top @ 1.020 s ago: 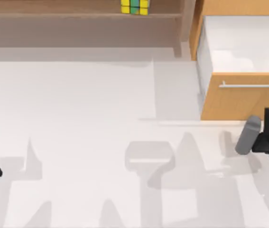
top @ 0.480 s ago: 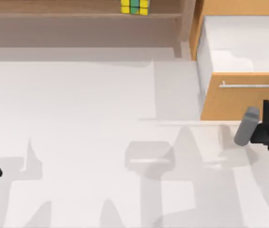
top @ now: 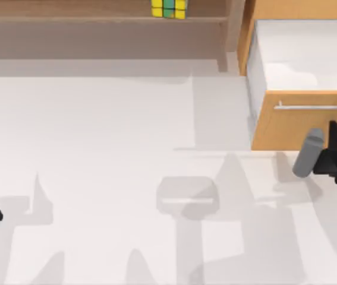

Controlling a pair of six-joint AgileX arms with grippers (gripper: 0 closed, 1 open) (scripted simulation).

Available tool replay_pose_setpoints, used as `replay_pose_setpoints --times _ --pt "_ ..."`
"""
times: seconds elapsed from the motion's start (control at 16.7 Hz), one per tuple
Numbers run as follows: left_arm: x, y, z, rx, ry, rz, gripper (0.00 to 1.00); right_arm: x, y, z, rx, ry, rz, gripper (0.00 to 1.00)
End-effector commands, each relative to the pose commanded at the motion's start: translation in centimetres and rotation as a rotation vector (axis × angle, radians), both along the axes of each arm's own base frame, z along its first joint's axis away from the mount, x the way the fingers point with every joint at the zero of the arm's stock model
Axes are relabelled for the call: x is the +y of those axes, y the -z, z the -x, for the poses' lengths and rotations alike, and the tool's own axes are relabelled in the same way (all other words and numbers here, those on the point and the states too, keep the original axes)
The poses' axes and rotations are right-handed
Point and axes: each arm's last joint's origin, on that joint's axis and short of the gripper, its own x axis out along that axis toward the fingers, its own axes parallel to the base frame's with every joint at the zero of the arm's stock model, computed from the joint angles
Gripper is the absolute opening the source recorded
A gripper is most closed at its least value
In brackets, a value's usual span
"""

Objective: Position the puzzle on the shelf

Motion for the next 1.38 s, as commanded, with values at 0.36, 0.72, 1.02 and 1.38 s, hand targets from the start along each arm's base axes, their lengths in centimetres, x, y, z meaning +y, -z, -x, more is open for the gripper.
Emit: replay_pose_setpoints --times 0.36,0.72,1.02,1.38 --pt "0.0 0.0 0.0 0.0 0.0 0.0 1.0 0.0 0.0 0.0 0.0 0.0 0.0 0.47" --pt "0.0 0.0 0.0 0.0 0.0 0.0 1.0 0.0 0.0 0.0 0.0 0.0 0.0 0.02" --pt "0.0 0.0 0.0 0.0 0.0 0.0 1.0 0.0 0.0 0.0 0.0 0.0 0.0 0.0" --pt "0.0 0.0 0.0 0.0 0.0 0.0 1.0 0.03 -0.02 -0.31 -0.002 0.001 -0.004 0.0"
